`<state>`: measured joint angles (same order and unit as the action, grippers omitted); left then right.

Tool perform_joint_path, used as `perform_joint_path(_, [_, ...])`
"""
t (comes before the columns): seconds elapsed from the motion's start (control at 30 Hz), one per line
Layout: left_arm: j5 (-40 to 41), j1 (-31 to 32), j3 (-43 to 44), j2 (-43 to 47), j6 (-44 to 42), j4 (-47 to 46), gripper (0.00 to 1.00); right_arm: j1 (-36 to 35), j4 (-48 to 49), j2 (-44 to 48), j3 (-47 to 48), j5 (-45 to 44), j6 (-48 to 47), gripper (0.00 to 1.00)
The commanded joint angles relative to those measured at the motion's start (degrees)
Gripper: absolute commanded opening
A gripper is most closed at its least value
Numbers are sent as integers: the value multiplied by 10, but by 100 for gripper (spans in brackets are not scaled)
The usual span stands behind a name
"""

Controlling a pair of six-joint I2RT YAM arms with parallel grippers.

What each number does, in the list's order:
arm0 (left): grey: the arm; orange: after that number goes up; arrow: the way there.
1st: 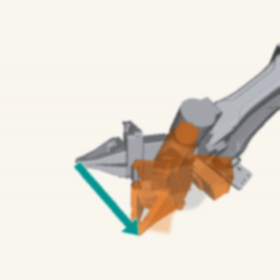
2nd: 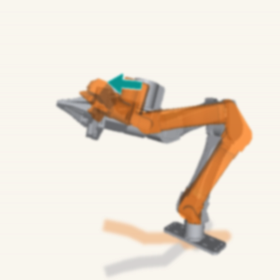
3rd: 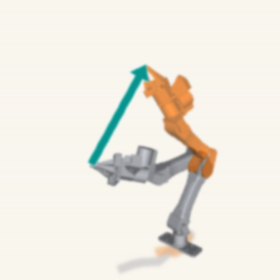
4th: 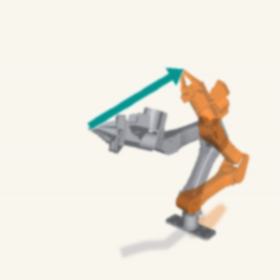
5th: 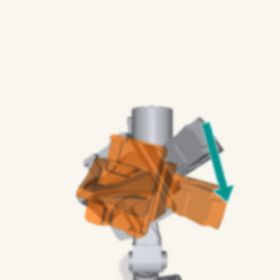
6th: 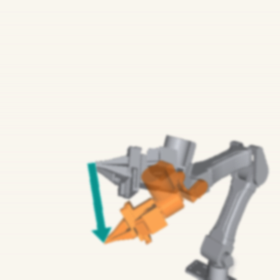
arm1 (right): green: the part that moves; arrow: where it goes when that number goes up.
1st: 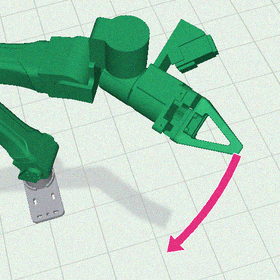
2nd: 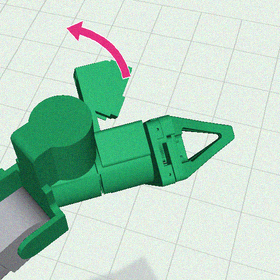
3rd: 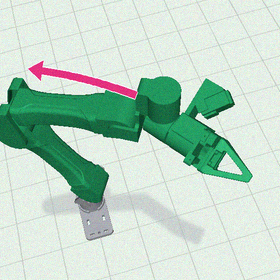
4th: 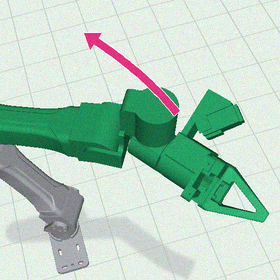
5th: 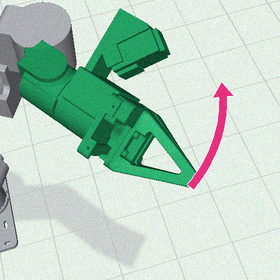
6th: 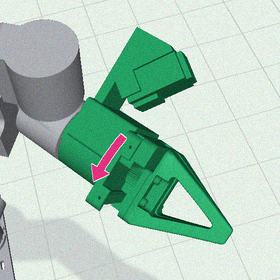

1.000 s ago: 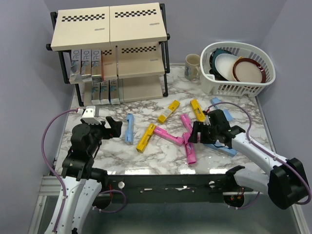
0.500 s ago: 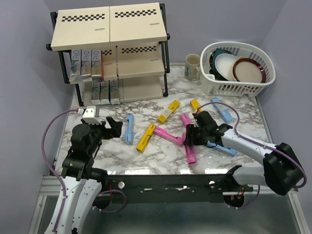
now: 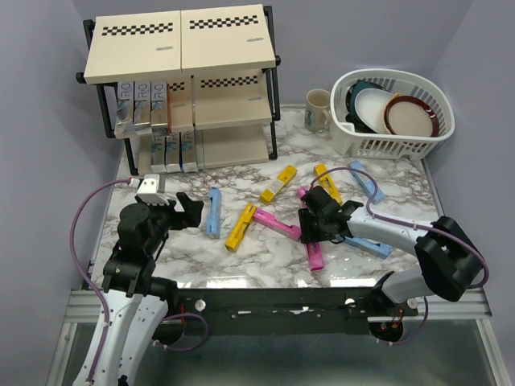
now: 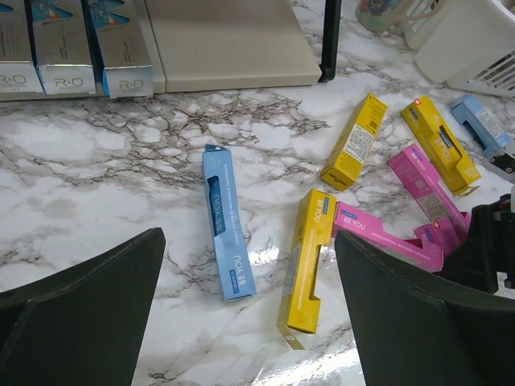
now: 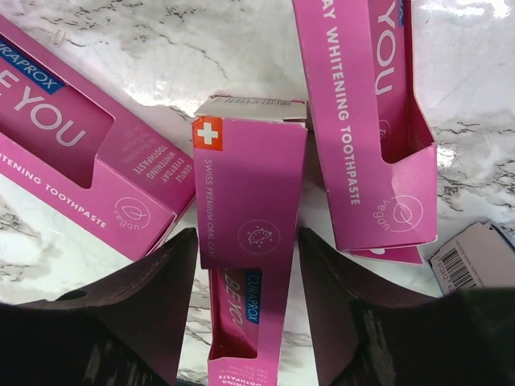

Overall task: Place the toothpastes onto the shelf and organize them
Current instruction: Pick up the toothpaste from the center of the board.

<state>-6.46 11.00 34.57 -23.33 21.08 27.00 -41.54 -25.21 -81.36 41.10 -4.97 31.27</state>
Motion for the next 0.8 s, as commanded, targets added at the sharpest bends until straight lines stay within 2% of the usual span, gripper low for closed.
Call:
perform_joint_path(0.0, [-19, 1, -5, -5, 2, -14, 99, -15, -28, -55, 14, -52, 12, 62])
perform_joint_path(0.27, [-48, 5, -4, -26, 3, -20, 99, -27, -43, -84, 20, -59, 26, 55])
perform_joint_path(0.33, [-56, 10, 0, -30, 7, -20, 99, -27, -49, -80, 20, -67, 28, 50])
perform_joint_path(0.37, [-64, 20, 1, -37, 10, -20, 99, -27, -56, -74, 19, -72, 31, 42])
perform_joint_path(0.47, [-53, 54, 9, -56, 34, -22, 99, -27, -63, -55, 15, -84, 36, 34])
perform_joint_path(0.57, [45, 170, 18, -76, 79, -35, 99, -27, -73, -41, 18, -84, 37, 29])
perform_joint_path(0.6, [100, 236, 22, -84, 90, -42, 99, -27, -77, -30, 20, -86, 37, 28])
perform_joint_path(0.63, [130, 275, 23, -95, 108, -49, 99, -27, -80, -23, 21, -88, 39, 28])
perform_joint_path(0.77, [272, 422, 32, -179, 142, -81, 99, -27, -112, 8, 35, -101, 41, 26])
